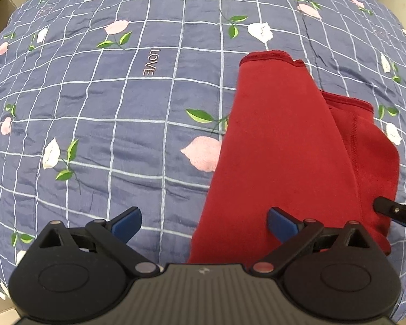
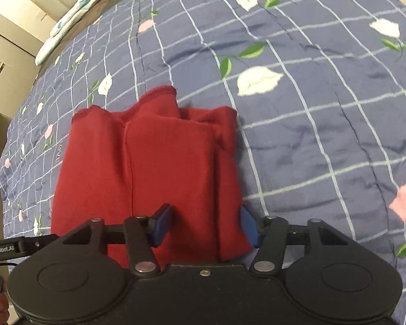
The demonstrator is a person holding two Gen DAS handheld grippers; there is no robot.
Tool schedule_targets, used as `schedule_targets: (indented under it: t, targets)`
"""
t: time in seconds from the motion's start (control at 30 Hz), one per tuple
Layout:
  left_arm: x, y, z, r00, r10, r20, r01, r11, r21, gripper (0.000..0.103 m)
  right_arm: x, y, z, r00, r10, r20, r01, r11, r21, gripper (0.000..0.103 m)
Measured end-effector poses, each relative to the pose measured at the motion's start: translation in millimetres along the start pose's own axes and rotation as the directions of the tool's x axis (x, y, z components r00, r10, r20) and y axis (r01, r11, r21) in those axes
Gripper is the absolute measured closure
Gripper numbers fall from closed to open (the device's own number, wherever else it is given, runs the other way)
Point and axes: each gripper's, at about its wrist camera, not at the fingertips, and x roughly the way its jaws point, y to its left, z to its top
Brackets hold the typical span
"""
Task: Fold small clothes
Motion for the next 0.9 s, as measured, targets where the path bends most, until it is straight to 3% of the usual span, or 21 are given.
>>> schedule_targets:
  t: [0.07, 0.17, 0.33, 0.5, 0.57, 0.6, 0.83, 0.9]
  targets:
    - [3, 0, 3, 1.0, 0.003, -0.003, -0.003, 1.0, 0.001, 0.002, 1, -1, 5, 1.0, 0.0, 0.008, 0.0, 1.0, -0.003, 0.053]
    - [5, -1, 5, 1.0, 0.0, -0.005, 0.0, 1.0, -0.002, 0.002, 2, -9, 17, 1.0, 0.018, 0.014, -0.018, 0.999, 0.032, 0.054]
    - [8, 0, 5, 1.0, -0.005, -0.015, 0.004, 1.0, -0.012, 0.001, -2, -27, 45, 0.995, 0.043, 0.085, -0.057, 0.984, 0.168, 0.044]
    - [11, 1, 6, 1.0, -0.01, -0.024, 0.009, 0.999, -0.031, 0.001, 10, -33, 68, 0.998, 0.036, 0.055, -0.046, 0.98, 0.191, 0.062]
    - [13, 1, 7, 1.0, -0.011, -0.027, 0.01, 0.999, -0.035, 0.001, 18, -36, 74, 0.999, 0.046, 0.03, -0.051, 0.976, 0.211, 0.077]
    - [13, 1, 7, 1.0, -0.012, -0.028, 0.011, 0.999, -0.036, 0.001, 21, -36, 76, 0.999, 0.048, 0.023, -0.052, 0.974, 0.22, 0.093]
    - [15, 1, 10, 0.999, -0.018, -0.031, 0.017, 0.999, -0.034, 0.001, 11, -19, 85, 0.997, 0.047, 0.067, -0.05, 0.997, 0.051, 0.098]
    - [16, 1, 11, 0.999, -0.019, -0.033, 0.018, 0.999, -0.032, 0.001, 11, -19, 86, 0.997, 0.045, 0.067, -0.049, 0.997, 0.054, 0.097]
